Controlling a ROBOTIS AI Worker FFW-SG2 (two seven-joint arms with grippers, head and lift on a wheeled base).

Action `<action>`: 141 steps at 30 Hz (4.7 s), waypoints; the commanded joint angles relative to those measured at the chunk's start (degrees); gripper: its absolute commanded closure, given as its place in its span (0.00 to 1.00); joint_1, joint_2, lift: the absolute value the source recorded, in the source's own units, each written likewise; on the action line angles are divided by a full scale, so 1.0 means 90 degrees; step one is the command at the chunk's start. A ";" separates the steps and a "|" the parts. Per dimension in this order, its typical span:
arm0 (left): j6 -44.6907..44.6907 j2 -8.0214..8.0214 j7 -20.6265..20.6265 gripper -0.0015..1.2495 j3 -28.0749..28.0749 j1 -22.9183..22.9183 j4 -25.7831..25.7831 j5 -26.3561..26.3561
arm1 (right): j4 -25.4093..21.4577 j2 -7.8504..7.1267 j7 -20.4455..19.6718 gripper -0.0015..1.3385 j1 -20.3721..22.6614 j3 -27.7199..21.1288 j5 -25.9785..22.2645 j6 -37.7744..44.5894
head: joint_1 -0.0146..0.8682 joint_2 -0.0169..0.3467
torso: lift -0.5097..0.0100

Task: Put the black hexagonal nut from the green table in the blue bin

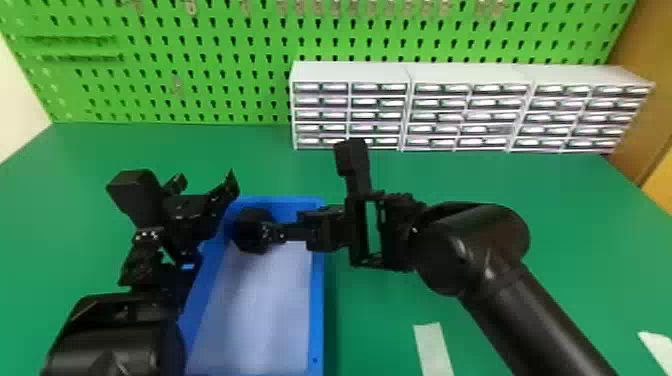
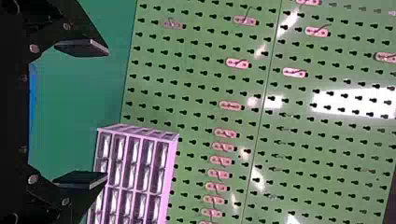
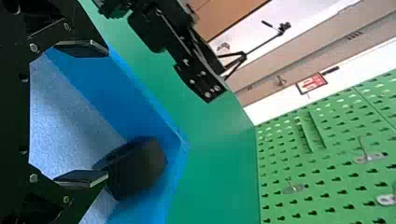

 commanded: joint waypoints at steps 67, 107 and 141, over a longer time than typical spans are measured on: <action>0.0010 0.0000 0.0048 0.26 -0.0062 0.0040 0.0019 0.0000 | -0.2053 0.0313 -0.0008 0.26 0.2371 -0.4365 0.3683 -0.3026 | 0.79 0.19 | 0.79; 0.0000 0.0000 0.0048 0.26 -0.0072 0.0089 0.0029 0.0030 | -0.2405 0.0606 -0.0125 0.26 0.3542 -0.4356 0.3897 -0.3915 | 0.79 0.19 | 0.79; 0.0000 0.0000 0.0048 0.26 -0.0111 0.0040 0.0049 -0.0049 | -0.2327 0.0538 -0.0125 0.26 0.3474 -0.4190 0.3956 -0.3817 | 0.79 0.19 | 0.79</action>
